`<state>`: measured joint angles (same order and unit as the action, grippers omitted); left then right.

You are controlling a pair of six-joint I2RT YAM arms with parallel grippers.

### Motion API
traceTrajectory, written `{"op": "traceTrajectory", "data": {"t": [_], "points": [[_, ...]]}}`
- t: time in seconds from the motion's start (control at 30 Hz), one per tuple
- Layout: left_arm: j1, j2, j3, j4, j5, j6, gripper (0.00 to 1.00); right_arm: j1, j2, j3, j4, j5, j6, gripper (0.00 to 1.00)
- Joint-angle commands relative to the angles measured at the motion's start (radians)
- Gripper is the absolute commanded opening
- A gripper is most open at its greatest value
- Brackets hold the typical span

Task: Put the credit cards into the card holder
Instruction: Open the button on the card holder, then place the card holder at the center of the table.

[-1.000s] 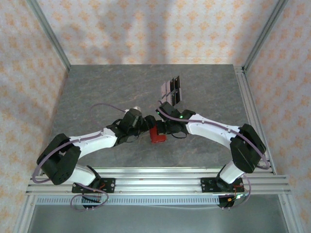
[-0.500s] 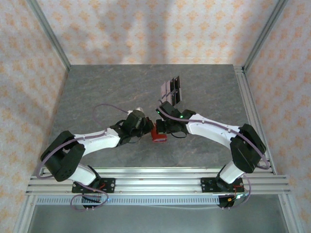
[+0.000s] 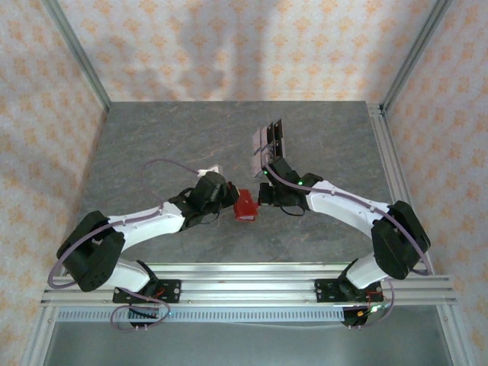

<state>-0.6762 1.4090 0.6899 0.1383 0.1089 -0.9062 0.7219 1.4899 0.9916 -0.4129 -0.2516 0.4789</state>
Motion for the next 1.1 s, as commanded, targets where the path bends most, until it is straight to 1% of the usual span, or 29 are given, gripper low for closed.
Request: {"op": "traceTrajectory", "data": {"t": [0.0, 0.03, 0.07, 0.27, 0.4, 0.6, 0.7, 0.77, 0.93, 1.0, 1.03, 1.07], "points": [[0.000, -0.029, -0.017, -0.011, -0.033, 0.052, 0.00, 0.004, -0.027, -0.015, 0.053, -0.031, 0.032, 0.21], [0.000, -0.032, -0.015, -0.011, -0.033, 0.057, 0.00, 0.004, -0.024, -0.016, 0.059, -0.033, 0.036, 0.28], [-0.001, -0.033, -0.014, -0.013, -0.033, 0.059, 0.00, 0.004, -0.022, -0.016, 0.060, -0.034, 0.036, 0.30], [-0.001, -0.044, -0.008, -0.017, -0.026, 0.064, 0.00, 0.004, 0.001, -0.018, 0.069, -0.036, 0.036, 0.32], [0.000, -0.054, -0.011, -0.018, -0.025, 0.066, 0.00, 0.004, 0.010, -0.018, 0.076, -0.046, 0.042, 0.41], [-0.002, -0.071, -0.012, -0.017, -0.029, 0.066, 0.00, 0.004, 0.041, -0.016, 0.090, -0.070, 0.047, 0.42], [-0.002, -0.073, -0.010, -0.018, -0.029, 0.065, 0.00, 0.004, 0.055, -0.023, 0.103, -0.081, 0.052, 0.38], [-0.001, -0.076, -0.011, -0.020, -0.029, 0.064, 0.00, 0.004, 0.062, -0.027, 0.109, -0.088, 0.054, 0.33], [-0.001, -0.080, -0.013, -0.019, -0.033, 0.064, 0.00, 0.004, 0.075, -0.042, 0.131, -0.118, 0.062, 0.14], [-0.001, -0.080, -0.015, -0.020, -0.036, 0.064, 0.00, 0.004, 0.076, -0.045, 0.135, -0.126, 0.065, 0.03], [-0.001, -0.081, -0.016, -0.021, -0.038, 0.065, 0.00, 0.004, 0.074, -0.046, 0.138, -0.126, 0.065, 0.00], [-0.002, -0.083, -0.019, -0.021, -0.042, 0.064, 0.00, 0.004, 0.070, -0.047, 0.138, -0.126, 0.066, 0.00]]}}
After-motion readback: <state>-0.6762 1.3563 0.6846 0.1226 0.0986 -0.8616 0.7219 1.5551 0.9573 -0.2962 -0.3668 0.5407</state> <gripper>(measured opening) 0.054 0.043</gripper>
